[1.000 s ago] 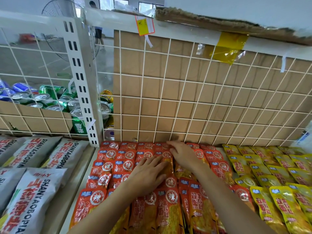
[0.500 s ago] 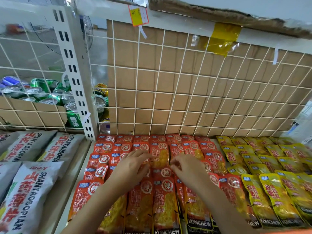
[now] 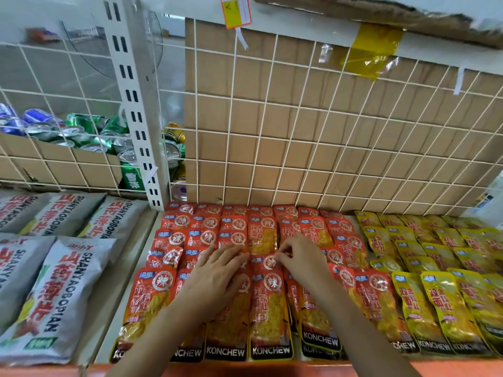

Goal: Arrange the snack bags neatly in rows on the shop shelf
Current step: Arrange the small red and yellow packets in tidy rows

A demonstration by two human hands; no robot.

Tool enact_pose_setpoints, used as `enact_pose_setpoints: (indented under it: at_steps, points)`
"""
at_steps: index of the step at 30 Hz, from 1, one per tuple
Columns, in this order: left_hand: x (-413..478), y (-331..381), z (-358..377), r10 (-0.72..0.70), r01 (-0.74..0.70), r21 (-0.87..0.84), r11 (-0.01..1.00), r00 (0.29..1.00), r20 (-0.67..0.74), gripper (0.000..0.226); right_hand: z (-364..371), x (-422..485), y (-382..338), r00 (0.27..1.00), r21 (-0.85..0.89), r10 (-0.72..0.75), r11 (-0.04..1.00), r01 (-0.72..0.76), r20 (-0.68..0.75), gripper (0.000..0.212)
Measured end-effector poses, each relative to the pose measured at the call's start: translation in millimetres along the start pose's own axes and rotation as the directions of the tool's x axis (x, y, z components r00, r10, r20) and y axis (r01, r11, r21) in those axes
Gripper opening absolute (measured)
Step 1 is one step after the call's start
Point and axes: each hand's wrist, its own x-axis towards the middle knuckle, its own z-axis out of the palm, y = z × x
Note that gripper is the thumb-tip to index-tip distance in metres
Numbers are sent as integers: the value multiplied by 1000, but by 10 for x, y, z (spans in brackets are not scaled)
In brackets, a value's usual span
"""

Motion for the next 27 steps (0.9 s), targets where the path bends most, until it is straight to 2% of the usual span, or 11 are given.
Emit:
enact_pose_setpoints:
  at_steps: [6,11,14,22,27]
  points:
    - [-8,3,18,-2,2,-27,1000,1000,8,88,-2,111,91,999,143,33,989,-33,-3,12]
    - [-7,22,-2,-12,12,-4,1000,1000,24,81,-10,270,102,996,182,86,980,-81,-18,12]
    - [-7,23,-8,-8,9,-10,1000,1000,25,84,13,375,80,992,181,127,976,-122,-19,15]
    - [-11,38,-16,-15,15,-7,1000,1000,15,77,108,522,19,983,115,182,977,-178,-19,18]
    - [-8,33,0,-18,19,-6,1000,1000,17,78,134,552,-27,983,88,181,980,-178,-21,21]
